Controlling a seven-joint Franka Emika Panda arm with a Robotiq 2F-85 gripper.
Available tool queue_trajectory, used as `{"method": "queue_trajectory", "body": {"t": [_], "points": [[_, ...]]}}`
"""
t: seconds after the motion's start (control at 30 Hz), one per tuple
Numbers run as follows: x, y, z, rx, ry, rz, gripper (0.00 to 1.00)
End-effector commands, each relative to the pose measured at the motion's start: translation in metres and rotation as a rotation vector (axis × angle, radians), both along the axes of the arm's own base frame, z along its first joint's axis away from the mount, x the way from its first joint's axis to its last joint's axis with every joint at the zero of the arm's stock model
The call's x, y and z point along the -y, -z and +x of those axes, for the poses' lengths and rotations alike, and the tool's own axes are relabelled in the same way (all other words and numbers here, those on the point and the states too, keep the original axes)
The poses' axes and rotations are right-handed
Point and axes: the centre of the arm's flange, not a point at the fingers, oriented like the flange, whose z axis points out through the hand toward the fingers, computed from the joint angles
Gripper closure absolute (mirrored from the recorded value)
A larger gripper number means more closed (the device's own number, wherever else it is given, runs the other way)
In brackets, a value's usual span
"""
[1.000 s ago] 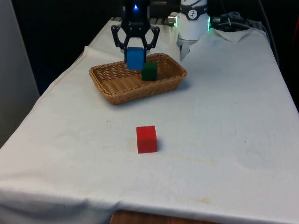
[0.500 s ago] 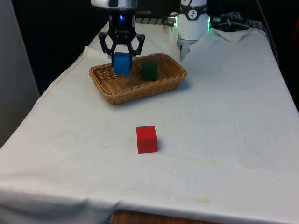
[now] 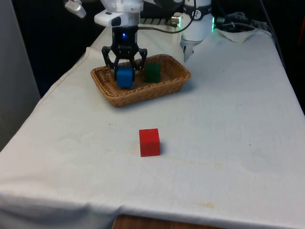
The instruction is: Pick up exactly two blocks and place them into the basket.
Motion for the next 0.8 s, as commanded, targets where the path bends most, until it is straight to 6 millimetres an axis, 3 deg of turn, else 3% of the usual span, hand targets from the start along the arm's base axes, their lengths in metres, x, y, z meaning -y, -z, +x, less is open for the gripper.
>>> {"method": "queue_trajectory", "body": {"t": [0.0, 0.77], "points": [[-0.0027, -0.0015, 0.0008, 0.011, -0.006, 0.01, 0.99], [-0.0015, 0.0016, 0.0004, -0.004, -0.002, 0.006, 0.99]]}}
